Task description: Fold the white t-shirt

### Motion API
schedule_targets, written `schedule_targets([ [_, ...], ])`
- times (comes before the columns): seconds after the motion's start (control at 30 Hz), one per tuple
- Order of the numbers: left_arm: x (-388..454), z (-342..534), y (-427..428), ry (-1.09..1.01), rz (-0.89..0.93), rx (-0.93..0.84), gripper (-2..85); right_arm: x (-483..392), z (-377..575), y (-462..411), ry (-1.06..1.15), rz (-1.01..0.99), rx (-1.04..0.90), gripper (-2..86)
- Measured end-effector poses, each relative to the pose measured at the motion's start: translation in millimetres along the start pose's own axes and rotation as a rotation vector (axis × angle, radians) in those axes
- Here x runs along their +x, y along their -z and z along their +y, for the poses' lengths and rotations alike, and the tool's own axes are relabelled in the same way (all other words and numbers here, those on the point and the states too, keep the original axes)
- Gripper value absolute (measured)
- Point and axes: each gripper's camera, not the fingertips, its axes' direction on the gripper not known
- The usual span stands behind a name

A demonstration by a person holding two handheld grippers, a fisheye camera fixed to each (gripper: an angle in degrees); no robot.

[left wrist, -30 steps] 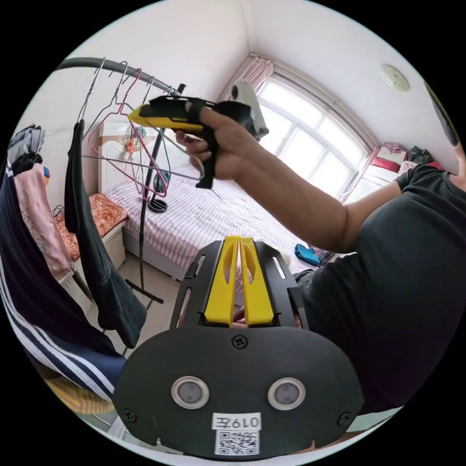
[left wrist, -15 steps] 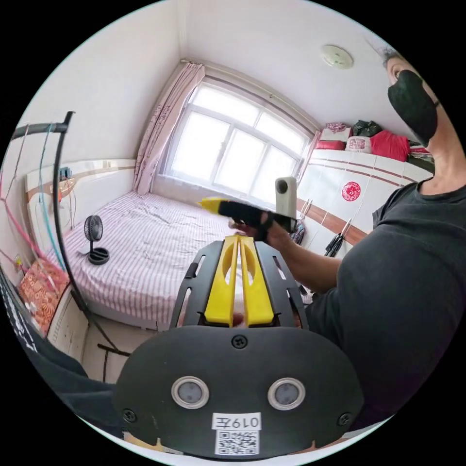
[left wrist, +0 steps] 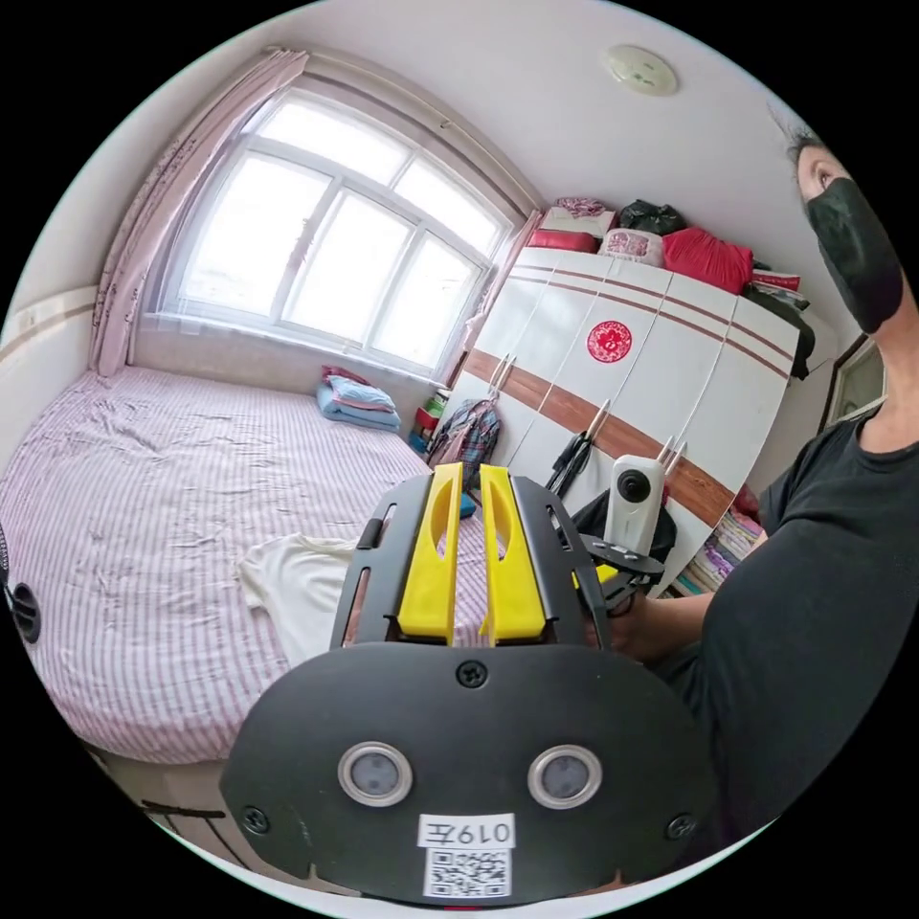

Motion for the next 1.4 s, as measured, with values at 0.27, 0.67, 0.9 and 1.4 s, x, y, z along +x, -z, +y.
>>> schedule_targets([
  [0.27, -27.8, -137.5, -134.4, 0.092, 0.107, -0.122, 0.8, 78.6, -35.2, 76.9, -0.004, 0.158, -0.032, -0.7],
  [0.67, -124.1, -307.8, -305.9, 0.173, 0.466, -0.541, 0.7, 251.8, -95.2, 134.4, -0.599, 0.238, -0.1, -0.9],
  [0.9, -184.9, -421.2, -368.7, 0.157, 0.7, -0.61, 1.0, 344.5, -153.5, 162.3, -0.674, 0.202, -0.143, -0.9],
  [1.4, -442.4, -611.7, -383.3, 0.354, -0.041, -0.595, 10.7, 617.6, -180.5, 393.2, -0.766, 0.473, -0.06, 7.8],
])
